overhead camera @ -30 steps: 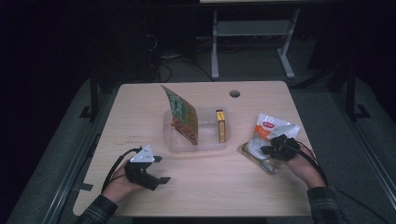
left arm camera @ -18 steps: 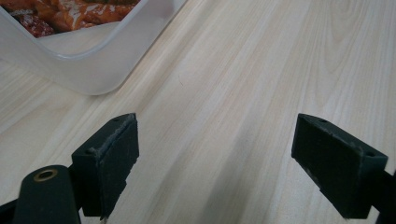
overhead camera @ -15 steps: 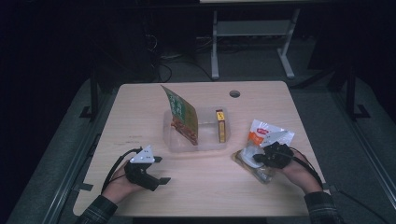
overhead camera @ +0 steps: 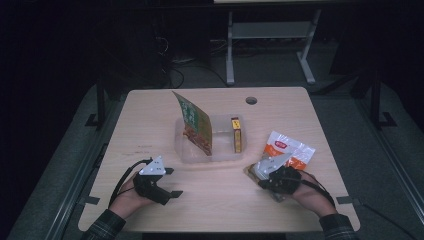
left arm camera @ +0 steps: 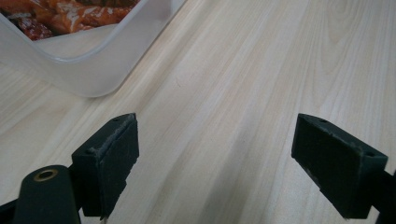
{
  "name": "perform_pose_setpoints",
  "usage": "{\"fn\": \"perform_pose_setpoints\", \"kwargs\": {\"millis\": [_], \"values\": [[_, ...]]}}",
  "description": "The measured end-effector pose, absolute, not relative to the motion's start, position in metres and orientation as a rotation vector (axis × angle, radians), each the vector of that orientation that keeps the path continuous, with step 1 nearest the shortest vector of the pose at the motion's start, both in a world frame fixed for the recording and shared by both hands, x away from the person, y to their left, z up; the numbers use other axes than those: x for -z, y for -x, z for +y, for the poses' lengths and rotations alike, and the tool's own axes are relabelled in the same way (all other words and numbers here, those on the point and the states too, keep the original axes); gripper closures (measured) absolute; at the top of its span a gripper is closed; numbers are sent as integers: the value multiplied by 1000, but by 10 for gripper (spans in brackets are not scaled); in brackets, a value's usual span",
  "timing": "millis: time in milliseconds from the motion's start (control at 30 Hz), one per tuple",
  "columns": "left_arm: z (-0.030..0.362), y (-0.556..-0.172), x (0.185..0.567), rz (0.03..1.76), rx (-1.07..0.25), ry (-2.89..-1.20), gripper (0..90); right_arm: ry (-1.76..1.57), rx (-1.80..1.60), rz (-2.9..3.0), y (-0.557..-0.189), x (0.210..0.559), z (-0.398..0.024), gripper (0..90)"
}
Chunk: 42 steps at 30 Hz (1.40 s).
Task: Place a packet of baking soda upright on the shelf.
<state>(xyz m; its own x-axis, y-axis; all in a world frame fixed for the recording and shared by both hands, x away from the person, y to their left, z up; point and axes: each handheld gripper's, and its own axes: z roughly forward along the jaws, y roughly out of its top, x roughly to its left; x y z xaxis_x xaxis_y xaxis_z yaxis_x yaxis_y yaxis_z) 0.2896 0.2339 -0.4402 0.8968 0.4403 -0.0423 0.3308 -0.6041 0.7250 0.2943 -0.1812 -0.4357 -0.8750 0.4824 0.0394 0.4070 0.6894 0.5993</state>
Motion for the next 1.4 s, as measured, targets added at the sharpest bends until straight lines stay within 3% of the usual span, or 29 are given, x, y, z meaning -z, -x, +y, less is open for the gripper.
{"fn": "perform_pose_setpoints", "kwargs": {"millis": [233, 500, 1133, 1400], "values": [[234, -289, 441, 554, -173, -2267, 146, -847, -909, 2675, -309, 430, -210, 900], [233, -290, 440, 543, -180, -2279, 145, -848, -946, 2726, -307, 438, -210, 900], [230, -288, 441, 540, -162, -2281, 145, -562, -1068, 2858, -300, 443, -153, 900], [227, -287, 441, 524, -154, -2284, 145, -468, -1082, 2872, -288, 443, -107, 900]]}}
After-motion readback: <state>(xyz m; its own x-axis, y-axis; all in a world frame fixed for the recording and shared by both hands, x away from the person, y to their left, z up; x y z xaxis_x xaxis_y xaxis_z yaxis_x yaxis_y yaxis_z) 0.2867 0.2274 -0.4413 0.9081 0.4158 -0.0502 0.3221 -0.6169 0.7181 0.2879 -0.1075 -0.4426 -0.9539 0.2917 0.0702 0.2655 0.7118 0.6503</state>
